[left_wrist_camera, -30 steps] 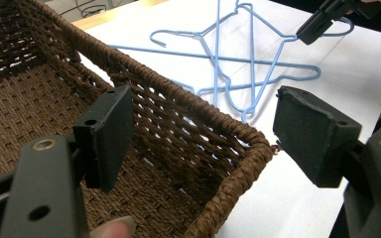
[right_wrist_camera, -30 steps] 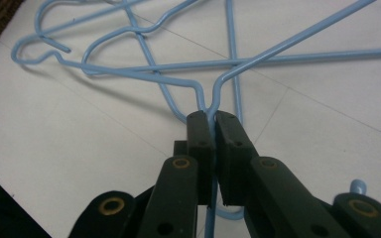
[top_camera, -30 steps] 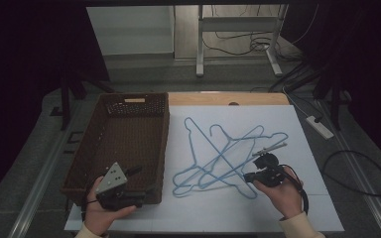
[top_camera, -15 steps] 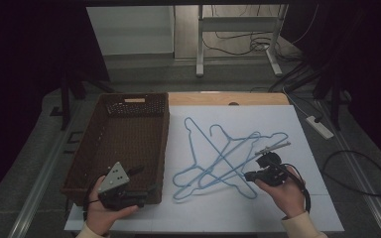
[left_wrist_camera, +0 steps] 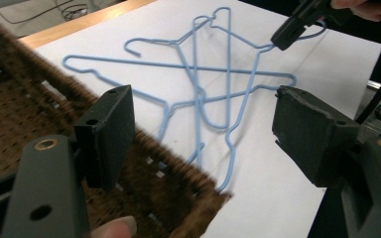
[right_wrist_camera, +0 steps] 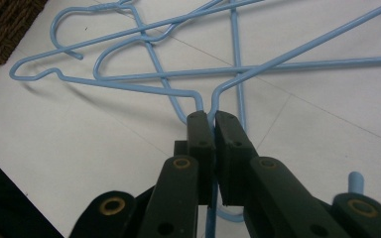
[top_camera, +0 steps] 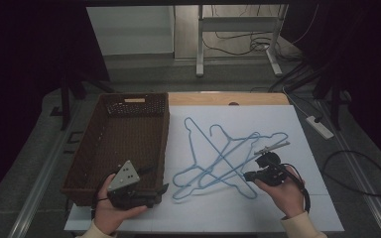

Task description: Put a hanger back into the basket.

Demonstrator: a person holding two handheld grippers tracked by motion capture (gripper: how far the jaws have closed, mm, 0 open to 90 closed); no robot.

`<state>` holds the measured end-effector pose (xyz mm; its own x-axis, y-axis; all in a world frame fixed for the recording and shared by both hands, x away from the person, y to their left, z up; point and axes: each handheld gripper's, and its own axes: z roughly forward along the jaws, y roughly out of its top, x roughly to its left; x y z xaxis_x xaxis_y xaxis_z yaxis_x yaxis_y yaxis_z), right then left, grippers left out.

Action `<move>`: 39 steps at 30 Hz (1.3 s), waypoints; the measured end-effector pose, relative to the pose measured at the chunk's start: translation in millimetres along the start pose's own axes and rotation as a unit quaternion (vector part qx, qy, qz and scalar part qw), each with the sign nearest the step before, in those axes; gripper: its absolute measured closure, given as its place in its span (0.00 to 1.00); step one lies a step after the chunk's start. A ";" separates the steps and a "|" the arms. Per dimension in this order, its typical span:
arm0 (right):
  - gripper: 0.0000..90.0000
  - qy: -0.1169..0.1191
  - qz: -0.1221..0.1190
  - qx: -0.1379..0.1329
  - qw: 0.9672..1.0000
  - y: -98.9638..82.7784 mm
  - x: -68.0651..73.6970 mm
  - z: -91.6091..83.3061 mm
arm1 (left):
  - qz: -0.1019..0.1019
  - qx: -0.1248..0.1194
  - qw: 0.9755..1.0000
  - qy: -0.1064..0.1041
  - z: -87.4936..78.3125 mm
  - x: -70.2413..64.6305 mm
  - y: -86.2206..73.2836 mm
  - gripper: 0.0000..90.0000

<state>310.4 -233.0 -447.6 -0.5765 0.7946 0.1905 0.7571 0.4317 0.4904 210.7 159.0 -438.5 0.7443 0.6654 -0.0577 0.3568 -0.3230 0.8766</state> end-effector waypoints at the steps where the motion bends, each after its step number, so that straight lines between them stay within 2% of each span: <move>1: 0.96 0.000 0.000 0.000 1.000 0.0 0.0 0.0 | 0.000 0.000 1.000 -0.003 2.6 -2.1 2.1 0.29; 6: 0.96 0.000 0.000 0.001 1.000 0.6 0.5 -0.8 | 0.008 0.011 1.000 -0.013 15.4 -12.0 11.6 0.29; 7: 0.96 0.000 0.000 0.001 1.000 0.7 0.7 -1.2 | 0.017 0.021 1.000 -0.016 23.9 -19.1 16.9 0.29; 10: 0.96 0.000 -0.001 0.001 1.000 0.9 0.9 -1.6 | 0.023 0.029 0.999 -0.027 33.3 -26.5 21.4 0.29; 18: 0.96 0.002 -0.002 0.001 1.000 1.1 1.6 -1.9 | 0.037 0.066 0.995 -0.061 66.3 -47.1 30.9 0.29; 23: 0.96 0.002 -0.002 0.002 1.000 1.2 2.0 -1.6 | 0.037 0.077 0.994 -0.067 82.2 -52.1 33.0 0.29; 29: 0.96 0.003 -0.004 0.004 1.000 1.3 2.8 -1.6 | 0.045 0.102 0.990 -0.084 111.1 -60.8 35.6 0.29; 30: 0.96 0.003 -0.004 0.004 1.000 1.3 2.8 -1.6 | 0.045 0.102 0.990 -0.084 111.1 -60.8 35.6 0.29; 32: 0.96 0.003 -0.006 0.005 1.000 1.4 3.2 -1.3 | 0.045 0.109 0.989 -0.084 123.7 -61.6 36.7 0.29; 39: 0.96 0.003 -0.007 0.005 1.000 1.4 4.1 -1.6 | 0.048 0.128 0.987 -0.083 147.8 -60.8 35.4 0.31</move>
<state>308.6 -229.8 -444.8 -0.5894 0.7856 0.1884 0.7516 0.4478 0.4842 261.5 7.6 -474.6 0.8566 0.5102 -0.0771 0.3956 -0.5533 0.7330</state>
